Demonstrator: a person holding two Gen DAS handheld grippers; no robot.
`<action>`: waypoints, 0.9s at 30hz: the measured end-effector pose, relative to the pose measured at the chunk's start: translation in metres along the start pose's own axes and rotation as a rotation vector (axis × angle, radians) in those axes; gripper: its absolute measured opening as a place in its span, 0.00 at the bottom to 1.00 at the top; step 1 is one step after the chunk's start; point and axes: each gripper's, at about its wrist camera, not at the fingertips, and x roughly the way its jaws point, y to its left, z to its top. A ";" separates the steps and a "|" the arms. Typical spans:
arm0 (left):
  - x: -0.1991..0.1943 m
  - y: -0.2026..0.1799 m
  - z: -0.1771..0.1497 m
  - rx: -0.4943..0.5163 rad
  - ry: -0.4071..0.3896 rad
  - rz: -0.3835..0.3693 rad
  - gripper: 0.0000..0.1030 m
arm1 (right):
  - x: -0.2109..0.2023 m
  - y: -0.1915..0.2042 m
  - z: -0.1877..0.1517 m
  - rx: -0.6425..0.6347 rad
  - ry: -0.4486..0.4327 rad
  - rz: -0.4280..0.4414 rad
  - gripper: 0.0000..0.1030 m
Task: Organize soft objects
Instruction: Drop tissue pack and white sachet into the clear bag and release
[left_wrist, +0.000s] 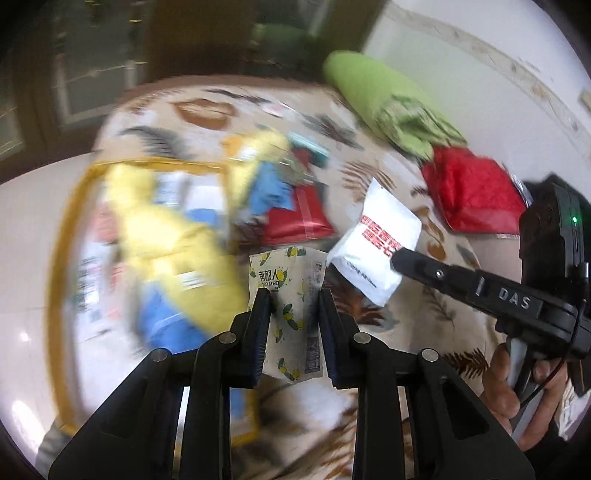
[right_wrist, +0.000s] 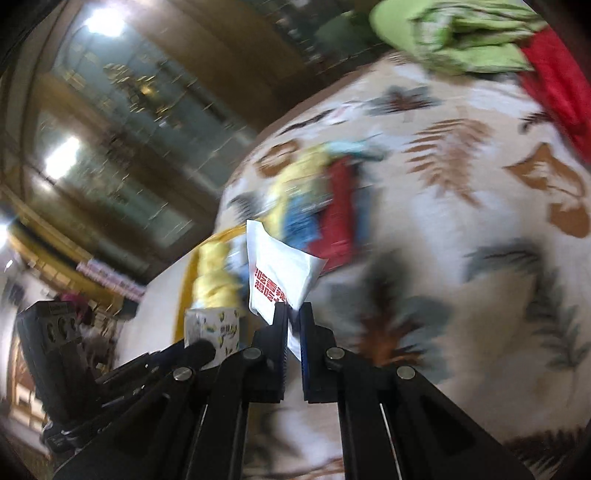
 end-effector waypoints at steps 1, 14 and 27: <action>-0.010 0.011 -0.003 -0.020 -0.017 0.021 0.25 | 0.003 0.010 -0.004 -0.019 0.008 0.012 0.03; -0.033 0.107 -0.038 -0.141 -0.015 0.192 0.25 | 0.075 0.074 -0.056 -0.172 0.251 0.070 0.04; -0.001 0.125 -0.019 -0.101 0.087 0.222 0.25 | 0.117 0.084 -0.072 -0.226 0.299 -0.016 0.06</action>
